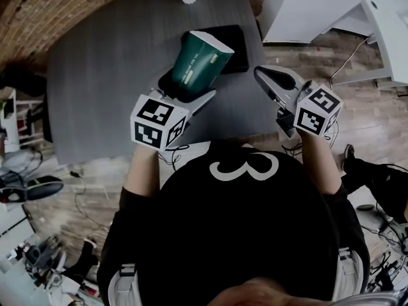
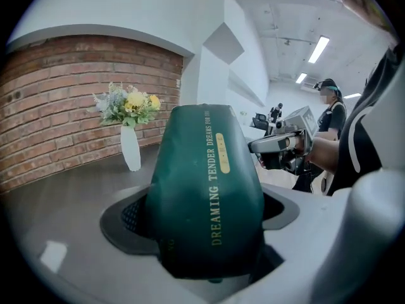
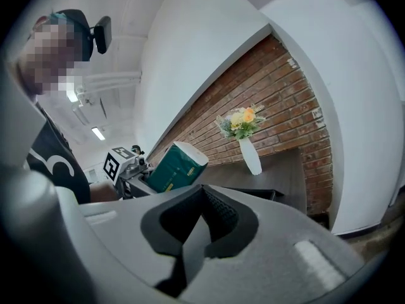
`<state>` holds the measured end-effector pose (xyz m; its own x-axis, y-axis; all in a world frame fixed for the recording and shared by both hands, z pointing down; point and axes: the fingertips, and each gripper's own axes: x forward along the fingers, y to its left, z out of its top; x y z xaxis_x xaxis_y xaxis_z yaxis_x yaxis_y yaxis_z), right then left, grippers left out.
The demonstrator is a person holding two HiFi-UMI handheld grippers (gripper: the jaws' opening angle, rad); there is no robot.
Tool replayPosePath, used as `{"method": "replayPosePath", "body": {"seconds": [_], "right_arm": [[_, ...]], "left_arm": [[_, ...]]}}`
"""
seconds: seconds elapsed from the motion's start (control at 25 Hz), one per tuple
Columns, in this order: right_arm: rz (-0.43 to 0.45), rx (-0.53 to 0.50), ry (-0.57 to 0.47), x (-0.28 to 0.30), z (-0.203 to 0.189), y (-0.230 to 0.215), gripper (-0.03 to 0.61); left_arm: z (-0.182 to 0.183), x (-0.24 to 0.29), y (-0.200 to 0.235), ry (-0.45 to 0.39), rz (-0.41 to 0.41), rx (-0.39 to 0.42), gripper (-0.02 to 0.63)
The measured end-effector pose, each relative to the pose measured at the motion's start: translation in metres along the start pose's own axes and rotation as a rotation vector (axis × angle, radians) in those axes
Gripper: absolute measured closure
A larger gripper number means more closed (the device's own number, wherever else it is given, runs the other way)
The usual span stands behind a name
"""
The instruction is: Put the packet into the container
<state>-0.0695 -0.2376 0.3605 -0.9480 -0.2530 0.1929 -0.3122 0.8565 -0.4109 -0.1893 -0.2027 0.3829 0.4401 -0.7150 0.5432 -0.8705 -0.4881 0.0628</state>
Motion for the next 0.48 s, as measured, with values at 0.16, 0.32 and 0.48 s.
{"method": "replayPosePath", "body": {"seconds": [0.16,0.32,0.48], "right_arm": [[-0.059,0.027,-0.021,0.005,-0.009,-0.007,0.577],[-0.105,0.045,-0.025,0.007,-0.014,-0.009,0.577],[-0.145,0.057,-0.021,0.007,-0.02,-0.01,0.577]], "left_arm": [[0.003,0.009,0.021,0.022,-0.044,0.098,0.141],[0.004,0.022,0.041,0.065,-0.09,0.204,0.14],[0.008,0.038,0.054,0.094,-0.167,0.313,0.141]]}}
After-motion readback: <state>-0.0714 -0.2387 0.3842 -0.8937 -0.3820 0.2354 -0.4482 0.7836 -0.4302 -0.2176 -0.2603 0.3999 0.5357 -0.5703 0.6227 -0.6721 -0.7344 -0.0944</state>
